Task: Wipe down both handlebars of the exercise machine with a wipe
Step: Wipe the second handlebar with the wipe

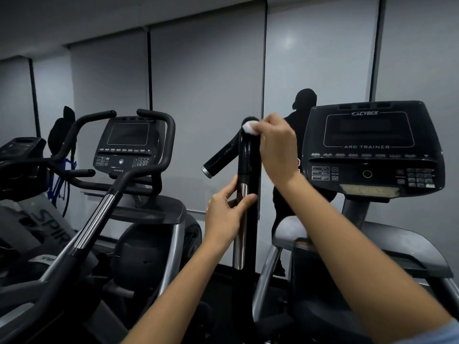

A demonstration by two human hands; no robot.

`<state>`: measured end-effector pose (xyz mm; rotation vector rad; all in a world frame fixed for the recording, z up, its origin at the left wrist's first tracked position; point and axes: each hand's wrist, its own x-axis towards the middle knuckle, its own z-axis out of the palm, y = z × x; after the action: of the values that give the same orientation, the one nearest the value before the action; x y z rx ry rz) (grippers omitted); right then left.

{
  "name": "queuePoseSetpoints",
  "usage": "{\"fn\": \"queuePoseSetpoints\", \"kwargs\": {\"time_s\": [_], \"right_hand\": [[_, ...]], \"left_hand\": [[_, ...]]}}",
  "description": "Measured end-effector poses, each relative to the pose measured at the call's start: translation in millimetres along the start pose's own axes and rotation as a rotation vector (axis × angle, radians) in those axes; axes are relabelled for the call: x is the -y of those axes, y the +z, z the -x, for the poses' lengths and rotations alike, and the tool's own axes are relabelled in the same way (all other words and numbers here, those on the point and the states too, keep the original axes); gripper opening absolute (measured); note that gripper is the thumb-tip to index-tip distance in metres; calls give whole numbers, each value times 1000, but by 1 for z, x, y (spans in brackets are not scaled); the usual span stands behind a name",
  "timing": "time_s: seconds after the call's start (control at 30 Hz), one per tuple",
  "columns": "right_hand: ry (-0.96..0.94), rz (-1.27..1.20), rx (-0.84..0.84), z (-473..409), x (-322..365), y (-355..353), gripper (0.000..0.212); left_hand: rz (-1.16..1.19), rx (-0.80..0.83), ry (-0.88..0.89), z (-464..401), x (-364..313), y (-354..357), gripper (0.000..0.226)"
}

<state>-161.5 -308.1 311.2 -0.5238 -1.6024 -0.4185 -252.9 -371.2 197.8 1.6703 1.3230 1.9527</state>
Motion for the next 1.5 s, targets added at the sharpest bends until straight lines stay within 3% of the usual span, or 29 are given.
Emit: {"fn": "queuePoseSetpoints", "kwargs": {"time_s": [0.13, 0.23, 0.33, 0.43, 0.53, 0.63, 0.73, 0.83, 0.93, 1.03, 1.13, 1.23, 1.33, 1.5], "right_hand": [[102, 135, 303, -50, -9, -2, 24], [139, 121, 421, -66, -7, -11, 20], [137, 99, 340, -62, 1, -14, 25], [0, 117, 201, -42, 8, -16, 30], [-128, 154, 272, -24, 8, -12, 29], [-107, 93, 273, -25, 7, -18, 28], [-53, -8, 298, -25, 8, -24, 20], [83, -195, 308, -21, 3, -31, 20], [187, -329, 189, -2, 4, -35, 25], [164, -223, 27, 32, 9, -32, 26], [84, -109, 122, 50, 17, -25, 32], [55, 23, 197, 48, 23, -20, 26], [53, 90, 223, 43, 26, -19, 18], [57, 179, 183, 52, 23, -8, 30]], "left_hand": [[-19, -6, -1, 0, -2, 0, 60], [2, 8, 8, 1, -1, 0, 59], [-12, -21, 6, -4, -5, -5, 62], [-38, -118, 37, -18, -22, -14, 71], [-183, -173, 252, -38, -43, -22, 48], [-471, -170, 495, -64, -56, -26, 45], [-591, -102, 593, -79, -70, -22, 43], [-577, -45, 530, -85, -81, -15, 39], [-628, -36, 482, -86, -87, -10, 27], [-652, -66, 474, -92, -91, -7, 21], [-653, -97, 439, -101, -88, -11, 23], [-569, -124, 446, -106, -82, -13, 26], [-574, -98, 457, -117, -83, -10, 27], [-553, -100, 424, -137, -84, -11, 28]]}}
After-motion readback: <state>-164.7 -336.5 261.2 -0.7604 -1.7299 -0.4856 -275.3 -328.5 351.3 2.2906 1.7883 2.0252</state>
